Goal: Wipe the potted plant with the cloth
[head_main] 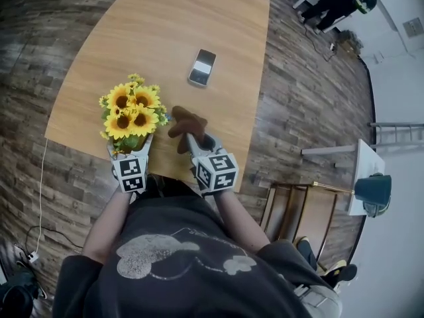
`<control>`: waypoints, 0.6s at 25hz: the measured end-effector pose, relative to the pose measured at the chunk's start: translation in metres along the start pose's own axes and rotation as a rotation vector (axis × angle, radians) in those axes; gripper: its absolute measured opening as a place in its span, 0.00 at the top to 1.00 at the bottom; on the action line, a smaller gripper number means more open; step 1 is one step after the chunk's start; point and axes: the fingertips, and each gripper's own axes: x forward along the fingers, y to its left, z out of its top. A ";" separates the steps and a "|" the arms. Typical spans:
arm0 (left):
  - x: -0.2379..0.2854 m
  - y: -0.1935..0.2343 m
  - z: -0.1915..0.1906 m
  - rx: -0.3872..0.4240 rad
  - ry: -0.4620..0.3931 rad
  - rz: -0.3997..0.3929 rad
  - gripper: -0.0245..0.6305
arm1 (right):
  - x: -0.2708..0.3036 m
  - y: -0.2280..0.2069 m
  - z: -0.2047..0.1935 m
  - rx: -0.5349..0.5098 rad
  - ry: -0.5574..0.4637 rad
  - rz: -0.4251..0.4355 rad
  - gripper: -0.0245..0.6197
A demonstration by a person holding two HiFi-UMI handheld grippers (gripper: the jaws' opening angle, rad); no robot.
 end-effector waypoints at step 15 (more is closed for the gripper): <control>0.017 0.020 -0.002 0.036 0.040 0.057 0.27 | 0.073 0.000 0.032 -0.138 0.008 0.216 0.88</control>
